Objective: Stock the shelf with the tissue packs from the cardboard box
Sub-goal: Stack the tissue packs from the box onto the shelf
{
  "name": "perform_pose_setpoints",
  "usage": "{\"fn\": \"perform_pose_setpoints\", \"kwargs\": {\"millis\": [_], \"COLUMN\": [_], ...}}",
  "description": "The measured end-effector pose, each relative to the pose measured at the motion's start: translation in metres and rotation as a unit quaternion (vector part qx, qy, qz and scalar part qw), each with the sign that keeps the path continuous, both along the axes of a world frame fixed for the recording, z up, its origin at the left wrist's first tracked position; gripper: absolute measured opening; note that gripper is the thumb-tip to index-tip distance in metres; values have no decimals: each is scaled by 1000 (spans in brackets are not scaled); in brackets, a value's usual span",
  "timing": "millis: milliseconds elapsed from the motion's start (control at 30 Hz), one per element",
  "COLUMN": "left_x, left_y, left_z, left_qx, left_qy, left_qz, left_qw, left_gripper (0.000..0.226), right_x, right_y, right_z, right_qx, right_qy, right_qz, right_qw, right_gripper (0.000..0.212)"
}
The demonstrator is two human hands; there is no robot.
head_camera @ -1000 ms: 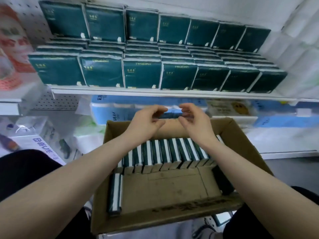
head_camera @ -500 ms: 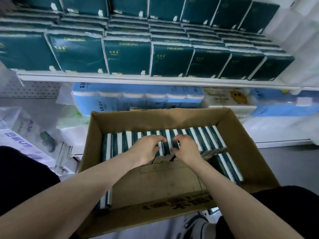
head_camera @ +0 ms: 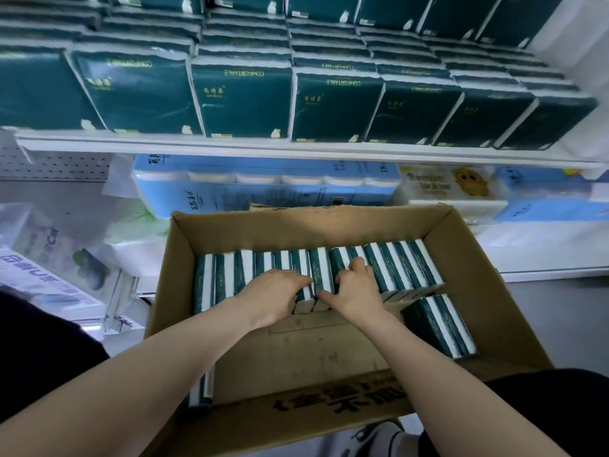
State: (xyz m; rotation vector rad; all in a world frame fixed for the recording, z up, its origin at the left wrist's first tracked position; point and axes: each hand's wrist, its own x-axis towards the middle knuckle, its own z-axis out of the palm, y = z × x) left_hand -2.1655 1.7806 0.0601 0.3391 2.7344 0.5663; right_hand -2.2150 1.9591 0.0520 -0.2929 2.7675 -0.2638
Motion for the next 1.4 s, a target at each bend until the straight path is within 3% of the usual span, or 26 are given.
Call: {"fn": "perform_pose_setpoints", "kwargs": {"millis": [100,233,400,633,733,1033,1167,1267,1400], "left_x": [1,1,-2,-6,-5,15,24,27,24], "left_y": [1,4,3,-4,-7,-31,-45,-56,-72], "left_z": [0,0,7,32,47,80,101,123,166], "left_qx": [-8,11,122,269,321,409,425,425,437], "left_qy": [1,-16,-56,-26,-42,-31,13,40,135], "left_qz": [-3,16,99,189,195,216,232,247,272], "left_qw": [1000,1000,986,944,926,886,875,870,847], "left_gripper": [55,53,63,82,81,33,31,28,28], "right_x": [2,1,-6,-15,-11,6,5,2,-12], "right_y": [-1,1,5,21,27,25,23,9,-17], "right_z": [2,3,22,74,89,121,136,156,196], "right_qx": [6,-7,-49,-267,-353,-487,-478,-498,-527], "right_qy": [-7,-4,-4,-29,-78,-126,-139,-153,-88], "right_qz": [5,-16,-68,-142,-148,-124,-74,-59,-12], "right_qw": [1000,1000,997,953,921,855,864,852,845], "right_gripper": [35,30,22,6,10,27,55,49,41]}}
